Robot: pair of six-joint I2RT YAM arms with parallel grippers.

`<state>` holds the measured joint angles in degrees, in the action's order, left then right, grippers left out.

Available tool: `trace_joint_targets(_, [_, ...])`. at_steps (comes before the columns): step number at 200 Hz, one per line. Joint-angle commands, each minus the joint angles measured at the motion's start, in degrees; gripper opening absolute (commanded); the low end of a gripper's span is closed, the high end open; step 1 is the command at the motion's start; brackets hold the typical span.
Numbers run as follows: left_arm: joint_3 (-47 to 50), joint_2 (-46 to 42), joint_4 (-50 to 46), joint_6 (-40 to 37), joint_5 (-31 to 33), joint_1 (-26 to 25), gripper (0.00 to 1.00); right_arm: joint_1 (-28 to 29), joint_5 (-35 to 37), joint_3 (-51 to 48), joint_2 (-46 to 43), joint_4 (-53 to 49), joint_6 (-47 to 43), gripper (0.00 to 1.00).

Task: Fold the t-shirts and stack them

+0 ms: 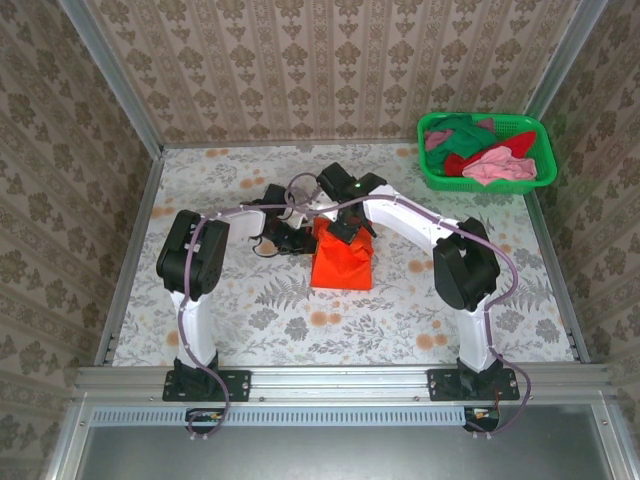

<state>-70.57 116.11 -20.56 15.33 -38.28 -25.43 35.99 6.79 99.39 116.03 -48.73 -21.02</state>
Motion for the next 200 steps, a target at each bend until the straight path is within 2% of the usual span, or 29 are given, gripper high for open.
trace_joint_targets(1, [2.4,3.5,-7.5,-2.4,-1.6,-1.0,0.00,-0.3,2.9,2.2,1.3,2.6,-0.1,0.00])
trace_joint_targets(56, [1.8,4.0,-7.8,-2.3,-1.6,0.9,0.00,-0.5,5.3,4.6,3.8,5.6,-1.7,0.00])
trace_joint_targets(93, [2.2,4.2,-7.8,-2.3,-2.1,1.3,0.00,-0.6,3.1,3.6,4.9,9.3,-1.6,0.01])
trace_joint_targets(106, [2.7,3.9,-7.0,-2.1,-2.2,1.6,0.00,-0.6,1.1,3.5,5.6,9.9,-0.9,0.08])
trace_joint_targets(126, [4.4,2.3,-5.0,-0.8,-1.3,2.1,0.00,-1.0,-1.9,3.0,5.6,11.1,1.6,0.32])
trace_joint_targets(146, [7.0,-0.2,-1.4,1.1,-0.9,3.0,0.13,-1.8,-4.2,0.6,2.8,14.0,5.2,0.51])
trace_joint_targets(157, [8.3,-1.9,0.2,1.9,-0.8,3.5,0.21,-2.6,-6.0,-1.6,0.4,16.3,7.3,0.58])
trace_joint_targets(174, [10.1,-4.6,2.3,2.3,-0.1,4.1,0.24,-4.2,-8.7,-6.8,-4.2,21.4,11.7,0.64])
trace_joint_targets(200, [13.0,-9.5,5.7,2.6,1.1,4.7,0.32,-8.2,-10.4,-15.4,-10.4,28.1,23.5,0.68])
